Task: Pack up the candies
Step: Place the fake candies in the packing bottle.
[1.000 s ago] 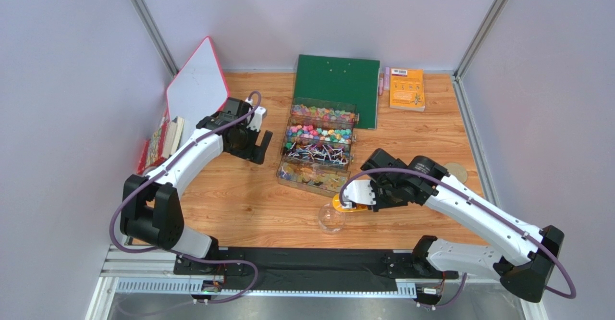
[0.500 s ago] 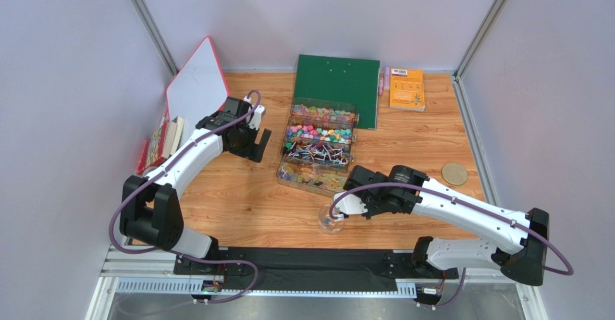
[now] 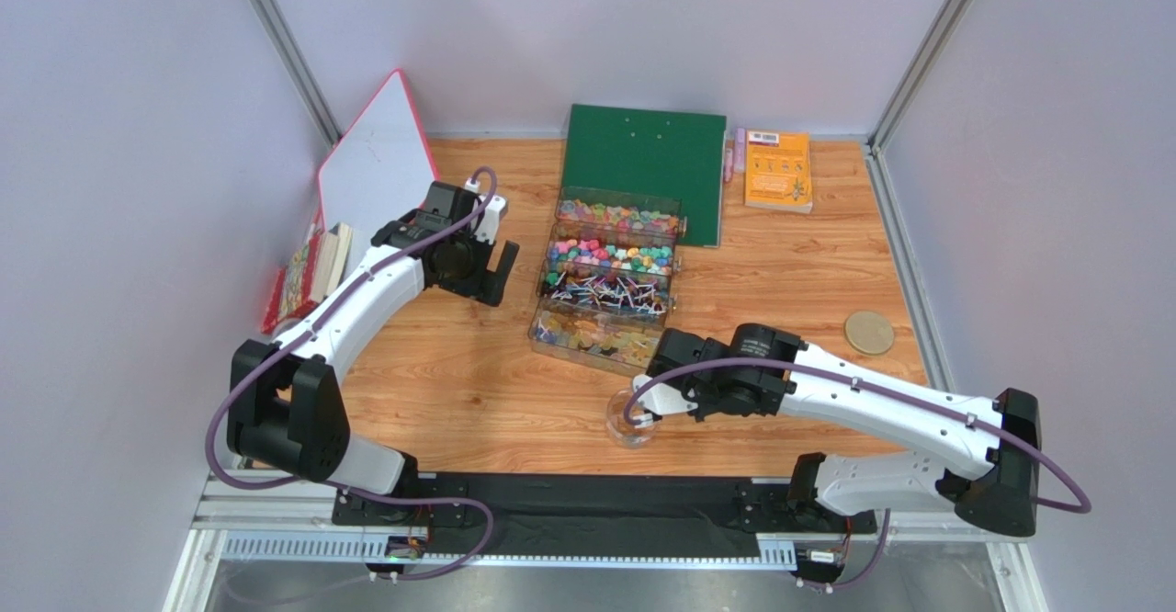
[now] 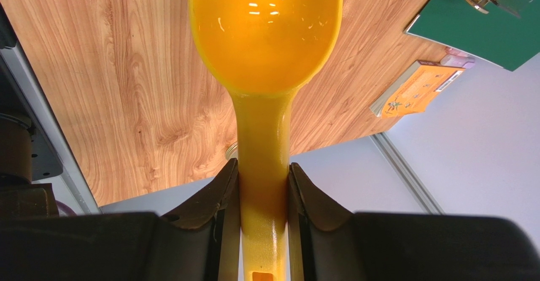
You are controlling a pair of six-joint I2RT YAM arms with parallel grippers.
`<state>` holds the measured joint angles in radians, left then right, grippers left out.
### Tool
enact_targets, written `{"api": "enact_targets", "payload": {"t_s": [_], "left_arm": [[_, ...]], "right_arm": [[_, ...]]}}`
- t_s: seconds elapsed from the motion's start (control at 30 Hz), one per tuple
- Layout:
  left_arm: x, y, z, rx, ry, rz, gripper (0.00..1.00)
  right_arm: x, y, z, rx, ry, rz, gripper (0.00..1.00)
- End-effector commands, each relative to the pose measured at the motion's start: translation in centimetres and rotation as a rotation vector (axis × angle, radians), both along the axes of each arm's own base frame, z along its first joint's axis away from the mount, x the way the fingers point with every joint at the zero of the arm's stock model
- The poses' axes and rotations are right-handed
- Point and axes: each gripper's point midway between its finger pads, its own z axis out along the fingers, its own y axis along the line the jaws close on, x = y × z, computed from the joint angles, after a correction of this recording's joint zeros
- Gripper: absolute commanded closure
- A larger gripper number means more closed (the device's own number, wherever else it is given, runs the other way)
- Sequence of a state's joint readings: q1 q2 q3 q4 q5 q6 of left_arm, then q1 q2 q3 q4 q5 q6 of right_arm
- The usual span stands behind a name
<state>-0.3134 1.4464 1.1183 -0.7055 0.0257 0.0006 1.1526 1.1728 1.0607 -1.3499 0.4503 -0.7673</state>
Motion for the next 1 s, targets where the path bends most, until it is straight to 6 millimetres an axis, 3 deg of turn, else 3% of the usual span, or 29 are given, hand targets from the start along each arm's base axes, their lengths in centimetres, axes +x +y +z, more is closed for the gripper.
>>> {"api": "enact_targets", "payload": {"t_s": [0.0, 0.27, 0.4, 0.43, 0.5, 0.57, 0.67, 0.7, 0.73, 0.77, 0.87, 0.97], "left_arm": [[1.1, -0.5, 2.3, -0.044, -0.062, 0.015, 0.06], [1.1, -0.6, 2.0, -0.046, -0.052, 0.011, 0.06], [1.2, -1.1, 2.0, -0.059, -0.048, -0.019, 0.09], [1.2, -1.2, 1.9, -0.063, -0.044, -0.022, 0.1], [1.2, -1.5, 1.3, -0.071, -0.019, -0.029, 0.12], [1.5, -1.7, 1.0, -0.073, -0.003, -0.031, 0.16], [1.7, -2.6, 0.4, -0.099, 0.032, -0.054, 0.46], [1.5, -3.3, 0.4, -0.124, 0.043, -0.105, 0.79], [1.7, -3.9, 0.8, -0.146, 0.044, -0.131, 0.95], [1.6, -4.3, 0.6, -0.161, 0.061, -0.148, 1.0], [1.4, -5.6, 1.3, -0.227, 0.077, -0.19, 1.0], [1.4, -8.0, 3.6, -0.367, 0.054, -0.246, 1.0]], "right_arm": [[-2.1, -6.1, 1.9, -0.295, 0.068, 0.009, 1.0], [-2.3, -6.1, 2.0, -0.288, 0.056, 0.019, 1.0], [-1.9, -5.4, 3.3, -0.189, 0.08, -0.007, 1.0], [-1.2, -4.5, 4.4, -0.143, 0.081, -0.032, 1.0], [-0.2, -4.6, 5.0, -0.085, 0.13, -0.139, 1.0], [2.1, -3.9, 6.1, -0.01, 0.167, -0.255, 1.0], [5.4, -3.7, 6.7, -0.004, 0.187, -0.322, 1.0], [6.0, -3.5, 6.6, -0.001, 0.201, -0.326, 1.0], [6.4, -3.3, 6.4, 0.015, 0.225, -0.333, 1.0], [7.3, -3.5, 5.8, 0.015, 0.255, -0.37, 1.0], [8.3, -3.4, 5.2, 0.054, 0.308, -0.407, 1.0], [8.6, -2.1, 4.7, 0.119, 0.363, -0.412, 1.0]]}}
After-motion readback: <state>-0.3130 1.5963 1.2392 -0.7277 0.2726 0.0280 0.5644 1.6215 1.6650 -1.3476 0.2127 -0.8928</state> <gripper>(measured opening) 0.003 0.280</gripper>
